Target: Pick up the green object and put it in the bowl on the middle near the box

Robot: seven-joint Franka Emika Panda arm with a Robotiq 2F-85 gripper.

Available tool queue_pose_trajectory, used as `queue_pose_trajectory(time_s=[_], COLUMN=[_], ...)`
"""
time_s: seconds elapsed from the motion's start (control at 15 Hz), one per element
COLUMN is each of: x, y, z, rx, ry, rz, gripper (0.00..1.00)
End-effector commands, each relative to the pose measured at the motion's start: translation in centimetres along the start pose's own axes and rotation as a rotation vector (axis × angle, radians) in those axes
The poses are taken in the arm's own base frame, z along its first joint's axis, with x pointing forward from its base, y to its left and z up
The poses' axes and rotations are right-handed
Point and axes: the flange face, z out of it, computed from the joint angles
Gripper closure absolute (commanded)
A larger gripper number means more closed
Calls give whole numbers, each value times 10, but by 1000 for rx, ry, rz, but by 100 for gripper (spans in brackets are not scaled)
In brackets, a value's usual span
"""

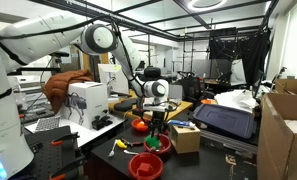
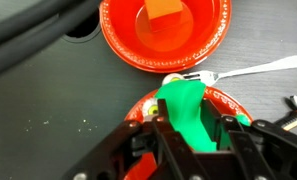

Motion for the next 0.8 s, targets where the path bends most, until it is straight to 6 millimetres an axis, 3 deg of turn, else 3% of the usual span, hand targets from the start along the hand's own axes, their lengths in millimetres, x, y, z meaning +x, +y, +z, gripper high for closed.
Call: queue_pose_trajectory(time_s=[0.0,0.27,0.73], x=[-5,-5,-3], y=[-4,-9,-13], z=[-6,-7,-7], rx=[23,41,42], ry=[-22,-18,-12], rz=[-37,-40,-52], gripper=[28,1,0])
